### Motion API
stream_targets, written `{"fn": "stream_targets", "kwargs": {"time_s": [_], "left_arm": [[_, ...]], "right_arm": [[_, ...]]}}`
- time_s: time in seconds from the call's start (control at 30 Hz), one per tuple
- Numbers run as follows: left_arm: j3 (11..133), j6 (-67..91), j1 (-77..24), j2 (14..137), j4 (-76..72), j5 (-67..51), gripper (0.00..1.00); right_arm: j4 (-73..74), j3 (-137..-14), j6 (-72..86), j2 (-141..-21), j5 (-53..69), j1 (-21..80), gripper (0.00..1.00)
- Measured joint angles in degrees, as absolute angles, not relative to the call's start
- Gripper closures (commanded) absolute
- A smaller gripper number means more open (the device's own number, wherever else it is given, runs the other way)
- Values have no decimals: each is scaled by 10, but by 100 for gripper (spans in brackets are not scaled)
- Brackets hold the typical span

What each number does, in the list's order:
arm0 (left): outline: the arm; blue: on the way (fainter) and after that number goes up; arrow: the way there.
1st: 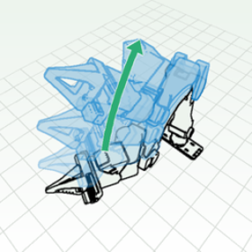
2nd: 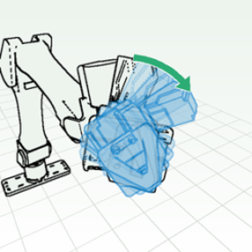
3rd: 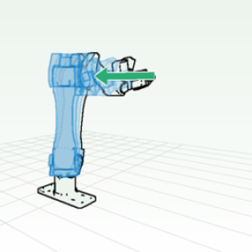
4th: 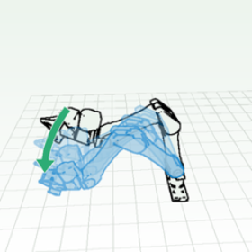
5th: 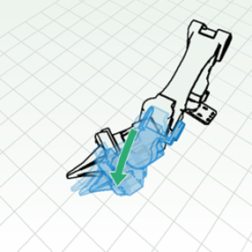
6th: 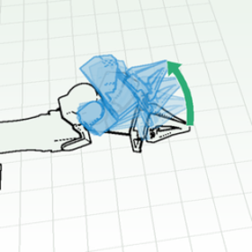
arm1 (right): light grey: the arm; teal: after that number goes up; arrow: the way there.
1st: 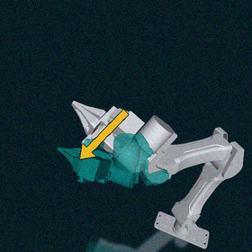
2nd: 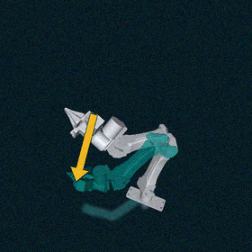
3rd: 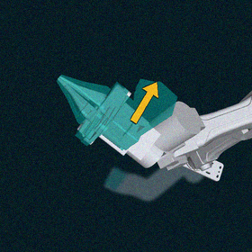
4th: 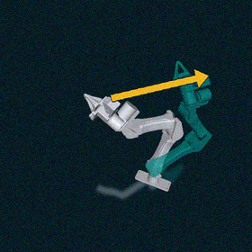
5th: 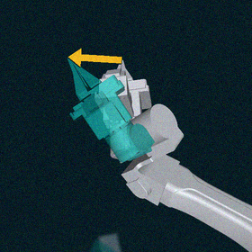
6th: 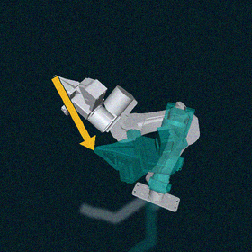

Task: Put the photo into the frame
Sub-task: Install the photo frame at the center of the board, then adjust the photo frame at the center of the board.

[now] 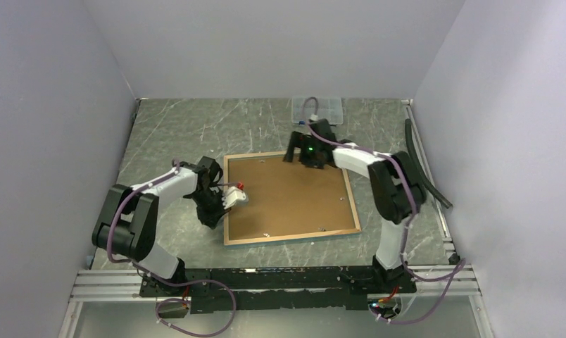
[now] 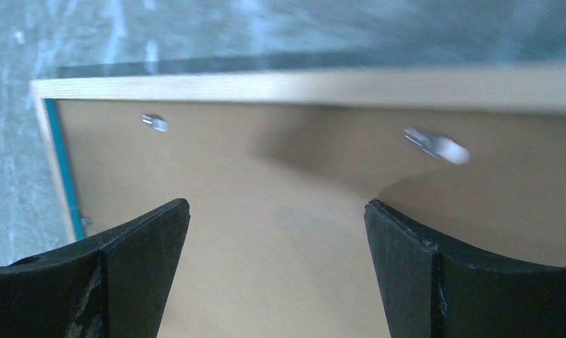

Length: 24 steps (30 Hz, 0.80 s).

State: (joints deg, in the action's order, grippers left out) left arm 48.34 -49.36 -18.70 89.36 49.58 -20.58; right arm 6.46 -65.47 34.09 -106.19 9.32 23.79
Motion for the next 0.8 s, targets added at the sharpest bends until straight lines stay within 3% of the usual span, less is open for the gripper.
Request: {"fn": "stream_targets", "kwargs": {"time_s": [0.37, 0.6, 0.8], "left_arm": [[432, -535, -200, 841, 547, -170, 95], [493, -545, -194, 838, 588, -167, 95], [534, -561, -186, 859, 559, -168, 95]], "right_arm": [[133, -957, 341, -1269, 153, 333, 0], [169, -914, 330, -1205, 148, 304, 0], [163, -754, 316, -999, 124, 170, 0]]}}
